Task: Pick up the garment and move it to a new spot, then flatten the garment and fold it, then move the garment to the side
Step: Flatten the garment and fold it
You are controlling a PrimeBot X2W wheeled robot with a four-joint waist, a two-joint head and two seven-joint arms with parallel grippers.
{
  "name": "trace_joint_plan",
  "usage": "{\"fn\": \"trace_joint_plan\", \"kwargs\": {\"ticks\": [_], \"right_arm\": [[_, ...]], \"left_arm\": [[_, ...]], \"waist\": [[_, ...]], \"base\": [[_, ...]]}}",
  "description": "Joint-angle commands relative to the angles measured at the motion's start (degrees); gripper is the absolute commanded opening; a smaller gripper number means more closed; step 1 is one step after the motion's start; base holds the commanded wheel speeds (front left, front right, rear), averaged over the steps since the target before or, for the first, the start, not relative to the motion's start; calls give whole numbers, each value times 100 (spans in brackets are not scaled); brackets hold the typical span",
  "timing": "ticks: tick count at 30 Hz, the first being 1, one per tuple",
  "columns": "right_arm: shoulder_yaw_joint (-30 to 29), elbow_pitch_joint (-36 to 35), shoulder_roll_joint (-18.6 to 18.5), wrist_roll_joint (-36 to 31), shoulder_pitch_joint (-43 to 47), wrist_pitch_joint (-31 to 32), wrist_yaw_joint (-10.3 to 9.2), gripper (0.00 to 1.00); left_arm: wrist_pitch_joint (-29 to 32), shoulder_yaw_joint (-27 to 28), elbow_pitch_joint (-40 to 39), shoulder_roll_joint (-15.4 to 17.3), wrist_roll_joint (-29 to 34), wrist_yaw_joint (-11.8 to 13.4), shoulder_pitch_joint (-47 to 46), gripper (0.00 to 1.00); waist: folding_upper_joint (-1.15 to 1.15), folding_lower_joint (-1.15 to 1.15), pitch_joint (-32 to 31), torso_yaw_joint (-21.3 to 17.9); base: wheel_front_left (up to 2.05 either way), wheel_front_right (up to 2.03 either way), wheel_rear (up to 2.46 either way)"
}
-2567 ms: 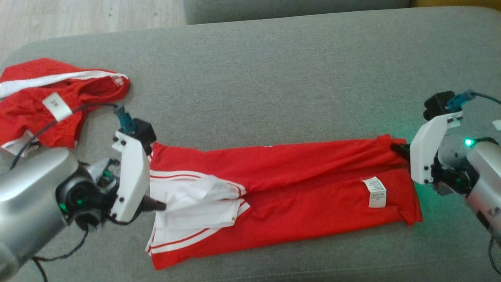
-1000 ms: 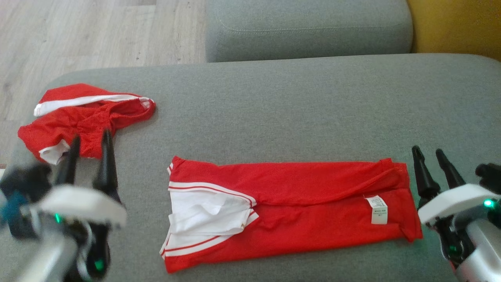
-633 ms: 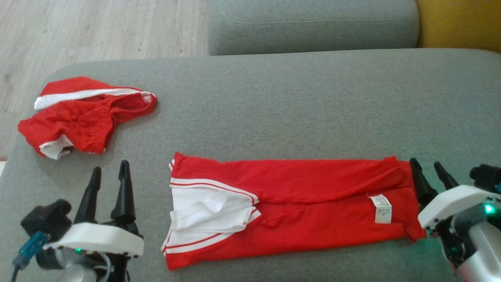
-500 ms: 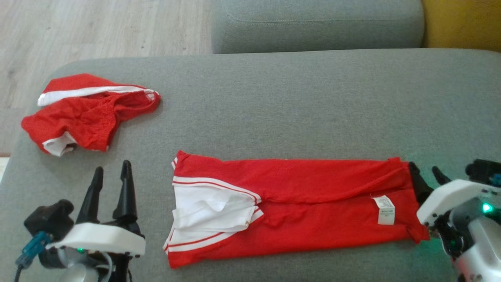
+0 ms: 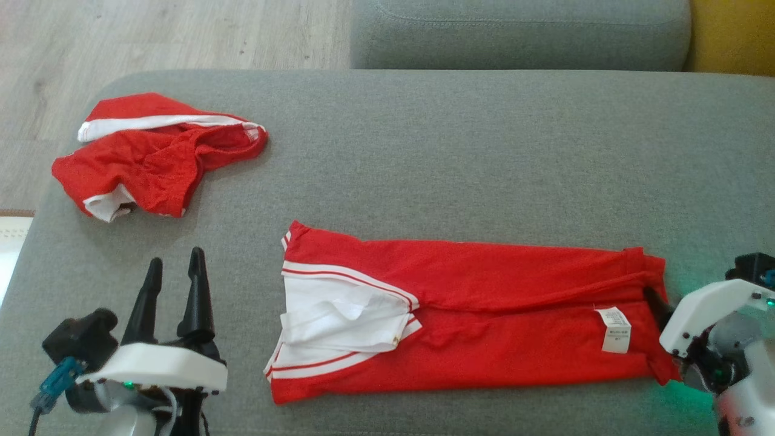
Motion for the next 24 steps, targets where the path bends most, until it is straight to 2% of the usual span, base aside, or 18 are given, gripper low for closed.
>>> {"fn": "trace_joint_plan", "kwargs": {"ticks": [1,11,12,13,15,16,21,24], "right_arm": [[133,-86,79,-55,55,285,-4,100],[46,-994,308,-104,522,1276,-4,98],[17,-1076,325,-132,536,1332,-4,84],[-10,-1146,340,-168,547,1386,-4,63],[-63,-1275,384,-214,555,1472,-4,29],[-90,-1329,398,-242,562,1503,-4,0],[-220,-1551,455,-319,589,1471,-4,0],[-358,-1781,446,-398,576,1139,-4,0]], "left_arm": [[-44,272,-136,32,60,-58,-286,100],[-44,382,-15,-67,152,-141,-302,100],[-44,390,-5,-75,156,-151,-303,100],[-44,395,4,-84,160,-161,-305,100],[-45,405,18,-104,169,-177,-310,100],[-45,408,28,-113,172,-185,-313,100],[-45,436,93,-134,173,-226,-318,100],[-45,466,117,-149,174,-236,-308,100]], "waist": [[0,0,17,6],[0,0,30,-52],[0,0,30,-56],[0,0,31,-56],[0,0,34,-48],[0,0,34,-40],[0,0,45,-14],[0,0,41,-16]], "base": [[0,0,0],[0,0,0],[0,0,0],[0,0,0],[0,0,0],[0,0,0],[0,0,0],[0,0,0]]}}
